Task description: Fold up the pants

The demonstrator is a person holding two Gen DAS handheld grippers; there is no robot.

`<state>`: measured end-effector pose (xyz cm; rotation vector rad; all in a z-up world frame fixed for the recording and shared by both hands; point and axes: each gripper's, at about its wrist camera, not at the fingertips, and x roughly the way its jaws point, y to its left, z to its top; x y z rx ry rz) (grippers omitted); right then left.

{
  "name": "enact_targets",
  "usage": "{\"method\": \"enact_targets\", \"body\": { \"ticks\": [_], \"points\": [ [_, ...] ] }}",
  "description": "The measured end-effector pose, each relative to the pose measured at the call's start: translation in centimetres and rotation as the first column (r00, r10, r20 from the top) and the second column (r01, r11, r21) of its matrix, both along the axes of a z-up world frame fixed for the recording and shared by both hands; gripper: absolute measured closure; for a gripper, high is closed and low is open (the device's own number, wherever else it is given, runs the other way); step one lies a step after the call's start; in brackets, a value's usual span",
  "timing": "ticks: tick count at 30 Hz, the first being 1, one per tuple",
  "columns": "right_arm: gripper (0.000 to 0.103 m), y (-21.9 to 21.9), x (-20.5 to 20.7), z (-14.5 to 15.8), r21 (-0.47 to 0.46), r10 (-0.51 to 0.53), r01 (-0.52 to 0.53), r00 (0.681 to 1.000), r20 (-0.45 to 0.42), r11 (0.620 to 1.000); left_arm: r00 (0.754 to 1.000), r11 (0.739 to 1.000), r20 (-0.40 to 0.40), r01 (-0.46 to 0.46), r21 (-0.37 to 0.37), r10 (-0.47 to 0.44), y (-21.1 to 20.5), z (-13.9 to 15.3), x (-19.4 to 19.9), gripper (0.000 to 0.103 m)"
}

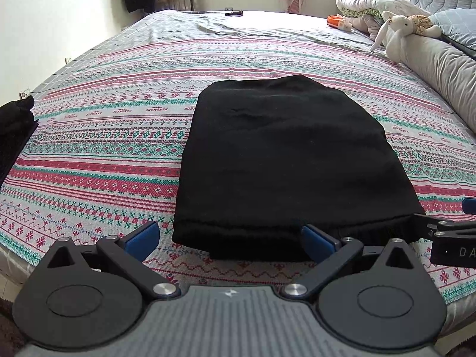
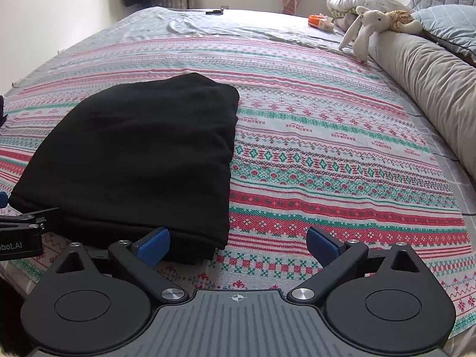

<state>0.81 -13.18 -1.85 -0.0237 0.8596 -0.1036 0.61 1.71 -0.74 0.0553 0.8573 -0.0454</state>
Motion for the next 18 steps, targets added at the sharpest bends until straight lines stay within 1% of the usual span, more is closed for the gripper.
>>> {"method": "enact_targets", "body": {
  "ticks": [8, 18],
  "points": [
    [0.003, -0.13, 0.24, -0.22, 0.009, -0.014, 0.014, 1.000, -0.005, 1.000, 1.000, 1.000, -0.016, 0.001, 0.003, -0.001, -0.18, 0.06, -0.08, 0.000],
    [0.003, 0.25, 0.12, -0.37, -0.004, -0.001, 0.001, 1.000, -0.003, 1.000, 1.000, 1.000, -0.024, -0.003, 0.020, 0.004, -0.46, 0.01, -0.06, 0.000]
  ]
}}
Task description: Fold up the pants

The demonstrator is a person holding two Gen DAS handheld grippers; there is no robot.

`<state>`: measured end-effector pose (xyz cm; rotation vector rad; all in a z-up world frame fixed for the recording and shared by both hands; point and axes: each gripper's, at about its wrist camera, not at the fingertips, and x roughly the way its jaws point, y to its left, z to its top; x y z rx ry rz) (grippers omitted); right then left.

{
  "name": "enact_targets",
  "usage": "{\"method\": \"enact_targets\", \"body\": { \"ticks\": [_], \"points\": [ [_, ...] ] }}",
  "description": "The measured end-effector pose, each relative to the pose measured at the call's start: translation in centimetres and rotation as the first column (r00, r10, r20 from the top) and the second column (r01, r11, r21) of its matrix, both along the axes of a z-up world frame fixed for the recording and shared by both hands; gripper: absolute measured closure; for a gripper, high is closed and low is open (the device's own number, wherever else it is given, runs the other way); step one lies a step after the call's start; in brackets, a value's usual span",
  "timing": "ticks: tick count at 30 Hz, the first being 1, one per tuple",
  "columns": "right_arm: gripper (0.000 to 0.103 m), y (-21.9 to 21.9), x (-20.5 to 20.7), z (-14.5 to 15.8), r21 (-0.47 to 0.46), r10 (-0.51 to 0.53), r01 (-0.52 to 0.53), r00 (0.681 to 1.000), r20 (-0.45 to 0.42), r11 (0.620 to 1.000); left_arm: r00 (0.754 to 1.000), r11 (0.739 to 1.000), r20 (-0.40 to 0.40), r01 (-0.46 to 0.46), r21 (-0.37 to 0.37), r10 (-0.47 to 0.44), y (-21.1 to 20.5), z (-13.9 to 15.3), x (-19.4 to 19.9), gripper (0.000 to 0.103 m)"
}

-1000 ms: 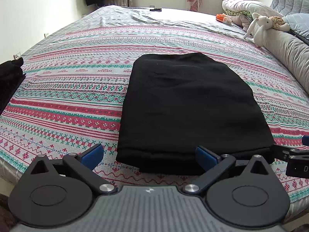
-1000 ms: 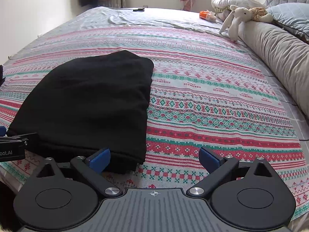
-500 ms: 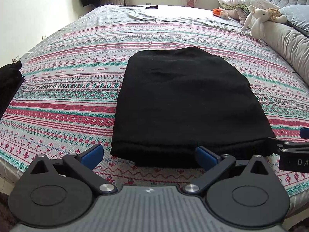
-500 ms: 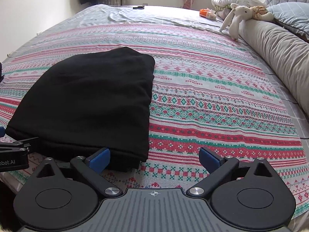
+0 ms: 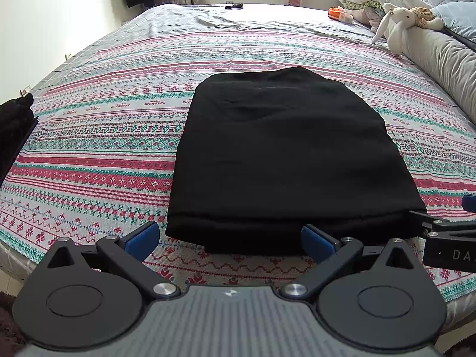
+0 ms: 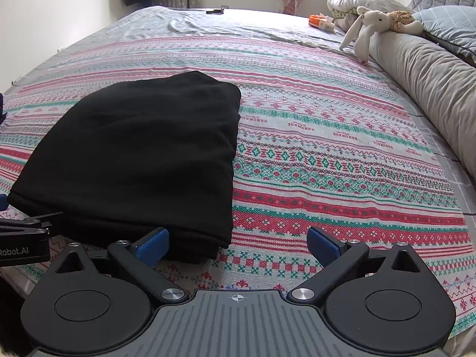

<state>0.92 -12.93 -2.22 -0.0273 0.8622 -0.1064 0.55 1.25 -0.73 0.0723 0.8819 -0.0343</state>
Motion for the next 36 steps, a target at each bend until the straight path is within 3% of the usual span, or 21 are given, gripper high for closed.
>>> {"method": "enact_targets", "body": {
  "ticks": [23, 36],
  "points": [
    [0.003, 0.58, -0.09, -0.10, 0.002, 0.016, -0.016, 1.000, -0.006, 1.000, 1.000, 0.999, 0.001, 0.012, 0.032, -0.012, -0.31, -0.19, 0.10, 0.000],
    [0.003, 0.70, 0.01, -0.46, 0.000, 0.015, -0.015, 1.000, -0.011, 1.000, 0.999, 0.999, -0.005, 0.047, 0.006, -0.047, -0.10, 0.12, -0.10, 0.000]
  ]
}}
